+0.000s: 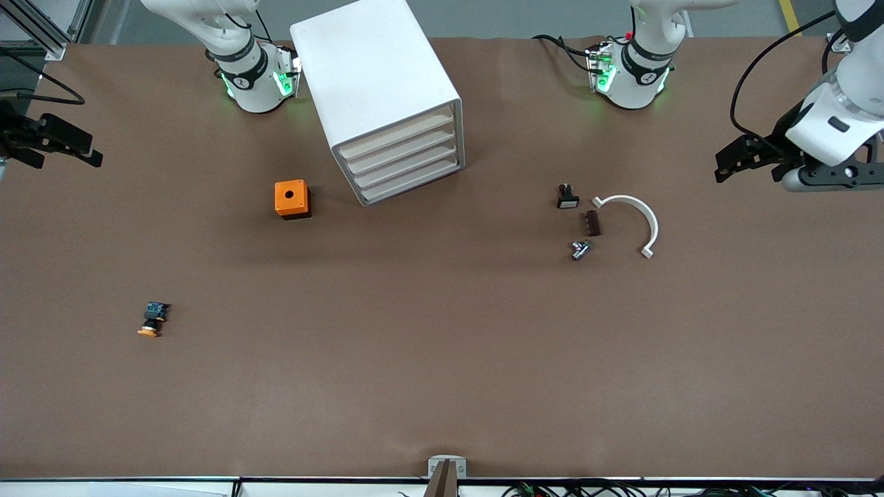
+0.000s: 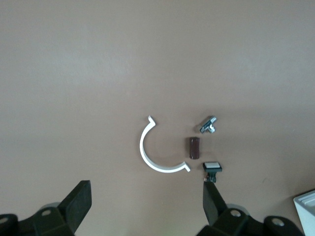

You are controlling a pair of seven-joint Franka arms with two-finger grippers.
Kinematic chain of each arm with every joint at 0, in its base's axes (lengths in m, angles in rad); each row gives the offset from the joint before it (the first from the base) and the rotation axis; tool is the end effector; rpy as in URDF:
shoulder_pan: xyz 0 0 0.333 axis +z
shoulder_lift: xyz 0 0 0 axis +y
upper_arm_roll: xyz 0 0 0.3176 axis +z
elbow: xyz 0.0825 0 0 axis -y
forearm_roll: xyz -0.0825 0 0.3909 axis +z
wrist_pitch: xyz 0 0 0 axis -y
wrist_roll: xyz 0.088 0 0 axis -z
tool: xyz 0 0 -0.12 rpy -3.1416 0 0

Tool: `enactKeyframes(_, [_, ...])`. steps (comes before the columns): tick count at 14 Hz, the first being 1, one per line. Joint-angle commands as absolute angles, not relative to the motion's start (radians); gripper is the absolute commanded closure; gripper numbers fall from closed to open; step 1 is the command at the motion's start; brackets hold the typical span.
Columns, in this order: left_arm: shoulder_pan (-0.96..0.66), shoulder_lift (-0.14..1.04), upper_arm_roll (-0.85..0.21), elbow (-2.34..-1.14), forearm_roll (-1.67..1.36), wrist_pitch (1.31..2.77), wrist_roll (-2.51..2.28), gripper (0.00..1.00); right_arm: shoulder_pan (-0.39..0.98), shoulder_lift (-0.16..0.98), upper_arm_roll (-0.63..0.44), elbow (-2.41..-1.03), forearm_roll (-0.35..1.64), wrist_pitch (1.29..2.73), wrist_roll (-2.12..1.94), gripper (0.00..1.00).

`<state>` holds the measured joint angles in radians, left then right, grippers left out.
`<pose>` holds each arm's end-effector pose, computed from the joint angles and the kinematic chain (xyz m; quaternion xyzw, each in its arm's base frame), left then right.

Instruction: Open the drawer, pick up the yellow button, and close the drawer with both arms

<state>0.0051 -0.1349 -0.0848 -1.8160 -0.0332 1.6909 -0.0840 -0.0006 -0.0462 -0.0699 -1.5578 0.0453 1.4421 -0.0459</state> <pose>0.5238 -0.0479 0.5784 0.9999 0.0044 0.0038 0.0111 0.5316 -0.0326 0.6338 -0.9991 0.0101 0.0333 0.0261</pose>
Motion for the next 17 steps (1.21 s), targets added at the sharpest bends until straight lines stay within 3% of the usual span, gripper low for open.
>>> enactKeyframes(1, [0.009,-0.137,-0.087,-1.754,-0.014,1.683,-0.084,0.00,0.023,-0.077,-0.077,-1.580,-0.004,1.460,-0.054,0.00])
enactKeyframes(7, [0.034,-0.031,-0.087,-1.586,-0.012,1.605,-0.083,0.00,0.029,-0.080,-0.118,-1.582,0.009,1.477,-0.049,0.00])
enactKeyframes(17, [0.028,-0.015,-0.091,-1.577,-0.002,1.582,-0.081,0.00,0.037,-0.090,-0.118,-1.583,0.011,1.473,-0.051,0.00])
